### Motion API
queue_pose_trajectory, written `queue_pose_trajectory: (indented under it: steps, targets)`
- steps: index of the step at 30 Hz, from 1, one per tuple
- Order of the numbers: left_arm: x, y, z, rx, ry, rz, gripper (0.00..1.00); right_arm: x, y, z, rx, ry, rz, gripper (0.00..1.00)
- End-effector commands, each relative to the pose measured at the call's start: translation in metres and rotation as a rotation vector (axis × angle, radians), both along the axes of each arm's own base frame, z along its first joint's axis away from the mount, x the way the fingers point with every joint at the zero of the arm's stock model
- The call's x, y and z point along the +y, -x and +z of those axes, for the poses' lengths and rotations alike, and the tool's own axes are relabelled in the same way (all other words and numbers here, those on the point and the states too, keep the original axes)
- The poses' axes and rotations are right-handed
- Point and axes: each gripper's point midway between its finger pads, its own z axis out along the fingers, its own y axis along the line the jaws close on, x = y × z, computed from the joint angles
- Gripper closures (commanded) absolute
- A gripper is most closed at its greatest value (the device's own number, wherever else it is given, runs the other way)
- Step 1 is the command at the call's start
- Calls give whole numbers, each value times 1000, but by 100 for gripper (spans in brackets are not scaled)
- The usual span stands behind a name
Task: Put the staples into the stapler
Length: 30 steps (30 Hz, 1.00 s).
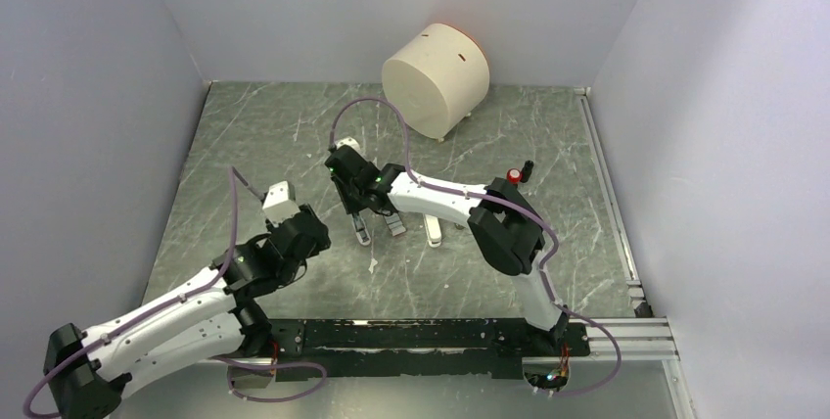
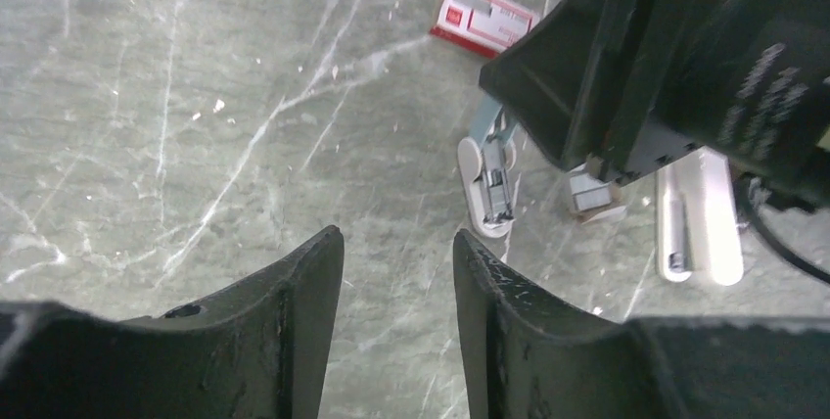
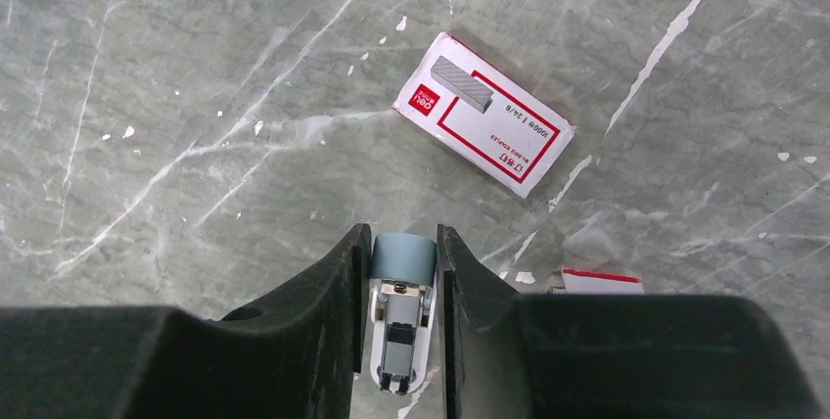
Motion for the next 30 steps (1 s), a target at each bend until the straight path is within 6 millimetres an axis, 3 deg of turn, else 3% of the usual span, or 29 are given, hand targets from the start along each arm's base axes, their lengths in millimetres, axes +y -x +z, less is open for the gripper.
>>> queue_pose_trajectory:
  steps: [1, 6, 12, 20, 30]
  targets:
    - [-22, 0, -25, 47, 55, -64, 51, -5, -6, 20, -57, 1, -15, 77]
    - [-57, 0, -55, 135, 108, -236, 52, -15, -6, 21, -65, 19, -34, 77]
    - [-74, -9, -87, 214, 248, -345, 54, -22, -5, 14, -41, 7, -57, 79]
    - [-84, -17, -92, 182, 356, -429, 58, -25, -2, 13, -26, -13, -71, 82]
    - [-94, -15, -104, 227, 377, -485, 70, -26, 0, 14, -23, -26, -76, 82]
